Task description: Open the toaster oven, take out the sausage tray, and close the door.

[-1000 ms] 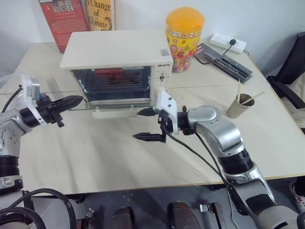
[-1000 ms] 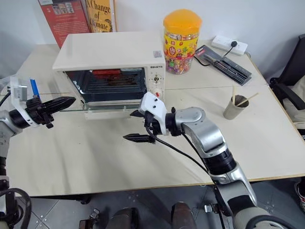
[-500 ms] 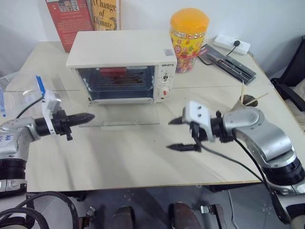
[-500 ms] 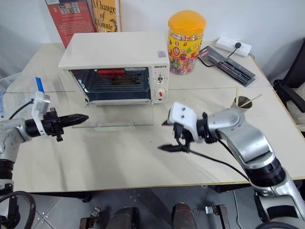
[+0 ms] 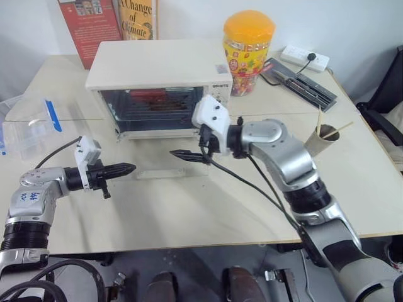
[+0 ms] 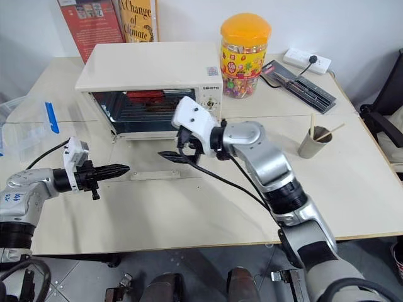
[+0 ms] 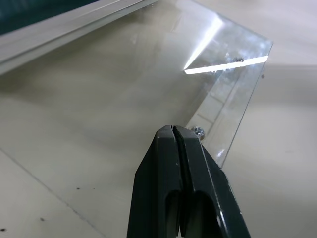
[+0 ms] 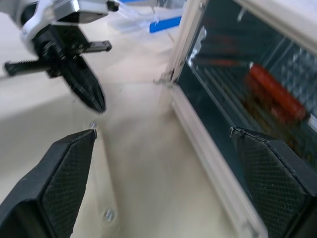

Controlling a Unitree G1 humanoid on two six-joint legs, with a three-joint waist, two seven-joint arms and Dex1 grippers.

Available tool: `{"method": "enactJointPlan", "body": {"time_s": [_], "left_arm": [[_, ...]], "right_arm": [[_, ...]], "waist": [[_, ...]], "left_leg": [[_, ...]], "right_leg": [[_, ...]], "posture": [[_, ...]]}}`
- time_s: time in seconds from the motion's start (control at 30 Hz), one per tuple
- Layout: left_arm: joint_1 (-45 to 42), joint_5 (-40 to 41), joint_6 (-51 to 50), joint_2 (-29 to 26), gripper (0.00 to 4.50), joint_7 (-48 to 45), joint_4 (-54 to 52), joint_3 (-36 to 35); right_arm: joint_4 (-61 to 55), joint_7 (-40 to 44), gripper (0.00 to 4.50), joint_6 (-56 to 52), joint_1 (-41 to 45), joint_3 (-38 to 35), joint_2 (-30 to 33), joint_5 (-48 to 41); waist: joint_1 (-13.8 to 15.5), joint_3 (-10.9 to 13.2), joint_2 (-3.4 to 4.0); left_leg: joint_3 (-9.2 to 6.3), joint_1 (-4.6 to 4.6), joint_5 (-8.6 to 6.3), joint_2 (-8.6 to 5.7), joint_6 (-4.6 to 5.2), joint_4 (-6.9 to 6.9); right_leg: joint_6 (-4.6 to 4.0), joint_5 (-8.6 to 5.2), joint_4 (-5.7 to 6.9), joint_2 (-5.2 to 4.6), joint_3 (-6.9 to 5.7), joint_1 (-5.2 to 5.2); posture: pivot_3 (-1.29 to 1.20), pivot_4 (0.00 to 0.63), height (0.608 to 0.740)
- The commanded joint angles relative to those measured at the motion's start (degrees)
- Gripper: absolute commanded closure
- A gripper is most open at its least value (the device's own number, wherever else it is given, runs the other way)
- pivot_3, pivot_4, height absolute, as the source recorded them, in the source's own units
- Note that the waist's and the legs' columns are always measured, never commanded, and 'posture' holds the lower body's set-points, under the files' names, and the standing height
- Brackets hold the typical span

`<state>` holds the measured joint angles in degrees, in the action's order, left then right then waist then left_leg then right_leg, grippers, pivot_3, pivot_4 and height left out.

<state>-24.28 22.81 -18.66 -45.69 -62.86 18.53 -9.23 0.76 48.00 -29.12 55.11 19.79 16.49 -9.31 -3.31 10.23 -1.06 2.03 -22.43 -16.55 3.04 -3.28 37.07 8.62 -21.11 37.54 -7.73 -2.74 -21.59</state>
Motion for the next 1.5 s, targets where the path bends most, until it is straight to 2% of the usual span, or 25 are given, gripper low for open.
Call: {"method": "enactJointPlan", "body": {"time_s": [0.03, 0.07, 0.17, 0.37, 0.47, 0.57, 0.6, 0.83, 0.97, 1.3, 1.33, 1.5], "left_arm": [[1.3, -0.5, 2.5, 1.2, 4.48, 4.7, -1.6, -3.3], [1.5, 1.1, 2.0, 2.4, 4.48, 6.8, -2.4, -5.4], [1.9, 5.9, 0.1, 6.2, 3.89, 12.2, -5.4, -11.6], [7.1, 12.7, 3.3, 15.0, 2.08, 19.0, -15.4, -19.9], [11.2, 14.5, 3.8, 19.0, 1.12, 23.0, -21.7, -21.4], [13.2, 13.7, 5.6, 21.9, 0.2, 27.6, -24.5, -22.2], [13.7, 13.8, 6.3, 22.8, 0.03, 28.7, -25.1, -22.4], [15.8, 14.9, 5.4, 24.1, 0.03, 33.5, -28.1, -22.0], [16.5, 16.4, 4.6, 24.0, 0.0, 34.5, -29.3, -22.3], [17.2, 19.3, 0.4, 22.4, 0.0, 34.3, -31.5, -21.5], [16.8, 19.6, 0.2, 22.1, 0.0, 34.2, -31.4, -21.5], [14.5, 20.0, -0.3, 20.9, 0.0, 34.2, -29.6, -21.2]], "right_arm": [[2.8, -2.0, 0.0, 5.2, 2.2, 0.8, -2.2, 3.2], [4.9, -3.2, 0.0, 6.9, 2.9, 1.5, -3.2, 4.8], [10.4, -6.7, 0.0, 11.4, 4.6, 2.8, -6.0, 9.0], [21.7, -12.3, 0.0, 18.1, 8.4, 5.4, -11.0, 16.2], [31.4, -23.6, 0.0, 19.0, 13.0, 6.0, -14.4, 22.9], [40.3, -26.4, 0.0, 23.9, 16.4, 6.4, -16.6, 25.2], [43.4, -27.3, 0.0, 25.5, 17.5, 6.4, -17.5, 25.7], [59.5, -33.0, 0.0, 31.5, 24.1, 6.9, -22.1, 30.3], [64.7, -37.0, 0.94, 34.7, 26.1, 8.9, -23.2, 34.6], [68.9, -43.8, 4.35, 37.0, 26.7, 11.1, -23.0, 41.0], [69.0, -43.9, 4.47, 37.0, 26.6, 11.1, -23.0, 41.3], [67.5, -43.0, 4.47, 38.2, 26.1, 10.4, -22.5, 41.8]], "waist": [[0.0, 0.0, 0.0], [0.0, 0.0, 0.0], [-0.1, 0.0, -0.01], [-0.9, 0.0, -0.01], [-1.7, 0.0, -0.01], [-1.7, 0.0, -0.03], [-1.7, 0.0, -0.03], [-1.7, 0.0, -0.03], [-1.6, 0.0, -0.03], [-1.7, 0.0, -0.03], [-1.6, 0.0, -0.05], [-1.6, 0.0, -0.05]], "left_leg": [[0.0, 0.0, 0.0, 0.0, 0.0, 0.0], [0.0, 0.0, 0.0, 0.0, 0.0, 0.01], [-0.02, 0.0, 0.0, 0.01, 0.0, 0.0], [-0.03, 0.02, 0.0, 0.02, -0.01, 0.01], [-0.04, 0.04, 0.0, 0.03, -0.02, -0.01], [-0.07, 0.04, 0.02, 0.05, -0.06, -0.02], [-0.07, 0.04, 0.02, 0.06, -0.06, -0.01], [-0.05, 0.03, 0.02, 0.05, -0.06, -0.05], [-0.05, 0.03, 0.01, 0.05, -0.07, -0.06], [-0.05, 0.03, 0.0, 0.07, -0.09, -0.07], [-0.05, 0.03, 0.0, 0.07, -0.1, -0.06], [-0.06, 0.01, -0.01, 0.1, -0.11, -0.06]], "right_leg": [[0.0, 0.0, 0.0, 0.0, 0.0, 0.0], [0.0, 0.0, 0.02, 0.0, 0.0, 0.0], [-0.01, 0.0, 0.05, -0.02, -0.01, 0.0], [-0.01, 0.01, 0.08, -0.05, -0.05, 0.0], [-0.02, 0.01, 0.13, -0.07, -0.07, 0.0], [-0.03, 0.02, 0.14, -0.05, -0.08, 0.0], [-0.04, 0.02, 0.12, -0.05, -0.08, 0.01], [-0.04, 0.02, 0.09, -0.06, -0.07, 0.02], [-0.04, 0.02, 0.08, -0.05, -0.07, 0.02], [-0.06, 0.02, 0.06, -0.04, -0.07, 0.01], [-0.06, 0.02, 0.06, -0.04, -0.07, 0.01], [-0.07, 0.02, 0.04, 0.0, -0.07, 0.02]], "posture": [[0.0, 0.15, 0.74], [0.0, 0.15, 0.74], [0.0, 0.15, 0.74], [0.0, 0.15, 0.74], [0.0, 0.15, 0.74], [0.0, 0.15, 0.74], [0.0, 0.15, 0.74], [0.0, 0.15, 0.74], [0.0, 0.15, 0.74], [0.0, 0.15, 0.74], [0.0, 0.15, 0.74], [0.0, 0.15, 0.74]]}}
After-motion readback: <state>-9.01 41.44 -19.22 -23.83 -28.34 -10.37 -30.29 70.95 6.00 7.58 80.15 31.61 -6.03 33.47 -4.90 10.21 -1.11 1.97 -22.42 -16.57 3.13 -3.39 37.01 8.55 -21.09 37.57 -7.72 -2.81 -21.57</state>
